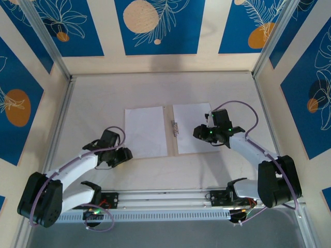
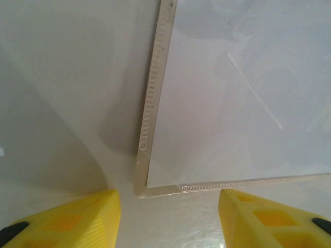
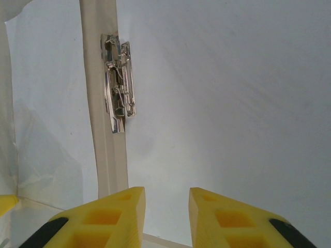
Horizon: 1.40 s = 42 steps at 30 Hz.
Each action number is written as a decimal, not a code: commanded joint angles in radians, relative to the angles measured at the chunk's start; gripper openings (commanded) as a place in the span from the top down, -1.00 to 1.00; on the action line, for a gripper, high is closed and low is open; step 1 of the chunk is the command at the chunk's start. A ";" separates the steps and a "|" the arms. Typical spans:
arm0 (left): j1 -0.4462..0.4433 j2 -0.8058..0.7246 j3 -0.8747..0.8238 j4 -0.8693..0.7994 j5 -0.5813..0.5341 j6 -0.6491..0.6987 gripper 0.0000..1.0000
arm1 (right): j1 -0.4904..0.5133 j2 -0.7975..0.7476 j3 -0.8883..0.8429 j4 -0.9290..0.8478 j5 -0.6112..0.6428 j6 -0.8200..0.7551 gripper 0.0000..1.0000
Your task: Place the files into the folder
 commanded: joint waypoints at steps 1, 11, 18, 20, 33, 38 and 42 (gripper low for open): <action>0.006 0.000 -0.017 0.035 0.038 -0.015 -0.01 | -0.008 0.010 0.020 -0.012 -0.023 0.009 0.41; 0.006 0.011 -0.022 0.089 0.041 -0.021 0.11 | -0.014 0.028 0.021 -0.025 -0.031 0.010 0.41; 0.009 -0.017 -0.019 0.105 0.035 -0.028 0.24 | -0.021 0.025 0.022 -0.036 -0.034 0.006 0.41; 0.009 -0.032 -0.019 0.111 0.036 -0.029 0.32 | -0.026 0.022 0.023 -0.040 -0.035 0.005 0.41; 0.012 -0.159 0.071 0.045 -0.077 0.099 0.99 | -0.070 -0.097 0.051 -0.126 -0.092 -0.007 0.41; 0.012 -0.201 0.221 -0.097 -0.198 0.209 1.00 | -0.086 -0.174 0.080 -0.174 -0.124 -0.004 0.40; 0.012 -0.223 0.337 -0.176 -0.281 0.275 1.00 | -0.097 -0.227 0.097 -0.206 -0.145 0.002 0.40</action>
